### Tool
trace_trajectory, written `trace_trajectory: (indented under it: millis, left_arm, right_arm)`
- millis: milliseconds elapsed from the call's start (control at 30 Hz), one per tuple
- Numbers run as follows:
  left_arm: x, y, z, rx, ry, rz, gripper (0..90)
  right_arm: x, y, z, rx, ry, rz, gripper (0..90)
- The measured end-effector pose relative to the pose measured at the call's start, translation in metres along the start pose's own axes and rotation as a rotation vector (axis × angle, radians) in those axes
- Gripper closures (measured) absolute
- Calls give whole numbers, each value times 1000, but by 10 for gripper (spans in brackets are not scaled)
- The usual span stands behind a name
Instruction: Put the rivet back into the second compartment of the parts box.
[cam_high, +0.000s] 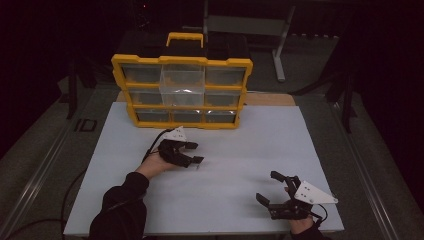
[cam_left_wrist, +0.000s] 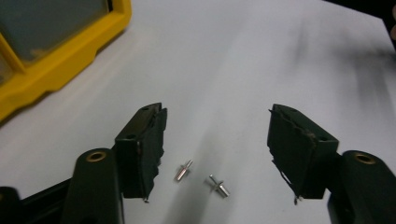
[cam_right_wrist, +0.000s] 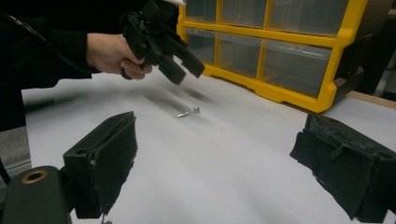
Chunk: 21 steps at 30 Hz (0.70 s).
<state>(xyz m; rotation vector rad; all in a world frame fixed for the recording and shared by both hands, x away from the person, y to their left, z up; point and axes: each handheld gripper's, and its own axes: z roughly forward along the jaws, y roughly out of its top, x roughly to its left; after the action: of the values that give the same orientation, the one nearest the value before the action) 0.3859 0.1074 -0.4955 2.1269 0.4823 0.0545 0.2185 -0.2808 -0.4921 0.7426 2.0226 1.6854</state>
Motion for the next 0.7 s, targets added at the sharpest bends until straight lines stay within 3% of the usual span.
trace_trajectory:
  millis: [367, 467, 700]
  left_arm:
    - [7, -6, 16, 56, 32, -1, 518]
    - [7, -7, 20, 70, 23, 0, 559]
    - [8, -11, 29, 138, 28, 23, 660]
  right_arm:
    - [0, 0, 0, 3, -2, 1, 110]
    - [0, 0, 0, 2, -1, 2, 110]
    - [0, 0, -1, 2, -3, 0, 110]
